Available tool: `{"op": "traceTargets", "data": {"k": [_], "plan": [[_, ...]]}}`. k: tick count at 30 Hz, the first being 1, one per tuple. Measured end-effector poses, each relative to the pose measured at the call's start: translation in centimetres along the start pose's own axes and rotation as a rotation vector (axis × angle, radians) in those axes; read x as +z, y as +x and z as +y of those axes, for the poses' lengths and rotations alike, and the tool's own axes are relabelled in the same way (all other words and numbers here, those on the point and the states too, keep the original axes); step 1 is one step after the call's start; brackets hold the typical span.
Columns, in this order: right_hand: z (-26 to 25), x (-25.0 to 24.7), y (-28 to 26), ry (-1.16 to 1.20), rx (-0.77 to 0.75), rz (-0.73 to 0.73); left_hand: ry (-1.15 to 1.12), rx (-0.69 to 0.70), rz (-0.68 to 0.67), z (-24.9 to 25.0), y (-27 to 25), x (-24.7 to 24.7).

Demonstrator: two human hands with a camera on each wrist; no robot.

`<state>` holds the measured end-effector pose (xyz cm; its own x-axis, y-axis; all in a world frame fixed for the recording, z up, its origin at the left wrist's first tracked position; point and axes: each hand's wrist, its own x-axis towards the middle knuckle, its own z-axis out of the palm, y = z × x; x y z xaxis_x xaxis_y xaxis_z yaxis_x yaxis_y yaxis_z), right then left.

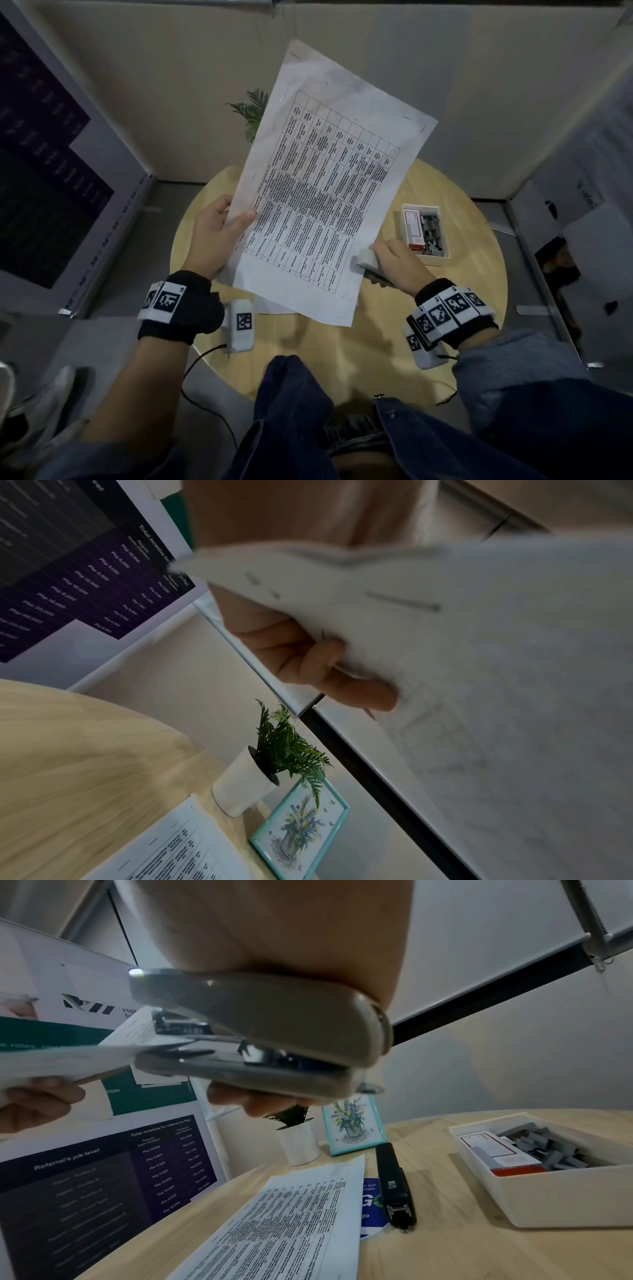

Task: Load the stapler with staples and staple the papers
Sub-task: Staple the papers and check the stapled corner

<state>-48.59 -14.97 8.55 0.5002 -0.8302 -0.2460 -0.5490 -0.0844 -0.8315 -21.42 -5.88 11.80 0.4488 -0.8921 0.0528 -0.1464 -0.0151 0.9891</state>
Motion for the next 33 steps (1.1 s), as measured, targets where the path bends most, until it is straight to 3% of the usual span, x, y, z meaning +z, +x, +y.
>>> {"op": "traceTargets", "data": {"k": [16,20,23,25,28,29,31,33], "plan": [[0.8,1.3,0.0,-0.323,-0.13,0.186,-0.028,-0.024,0.004,0.7,-0.6,0.7],[0.9,1.6,-0.1,-0.358,-0.095,0.243,-0.023,-0.019,0.001,0.7,-0.6,0.9],[1.1,1.8,0.3,-0.285,-0.03,0.214,-0.021,-0.023,0.014,0.4,-0.5,1.1],[1.3,1.5,1.0,-0.094,0.048,0.136,-0.025,-0.005,0.039,0.0,-0.1,1.0],[1.4,-0.1,3.0,0.267,0.28,-0.032,-0.014,-0.036,0.145,-0.8,0.7,1.2],[1.6,-1.4,7.1,0.347,0.397,-0.072,-0.026,-0.072,0.212,-1.7,3.6,1.3],[2.7,-2.2,8.0,0.339,0.512,-0.013,-0.07,-0.07,0.229,-2.0,2.6,1.4],[4.4,-1.6,11.7,0.094,0.531,-0.012,-0.081,-0.108,0.302,-3.2,3.0,1.1]]}}
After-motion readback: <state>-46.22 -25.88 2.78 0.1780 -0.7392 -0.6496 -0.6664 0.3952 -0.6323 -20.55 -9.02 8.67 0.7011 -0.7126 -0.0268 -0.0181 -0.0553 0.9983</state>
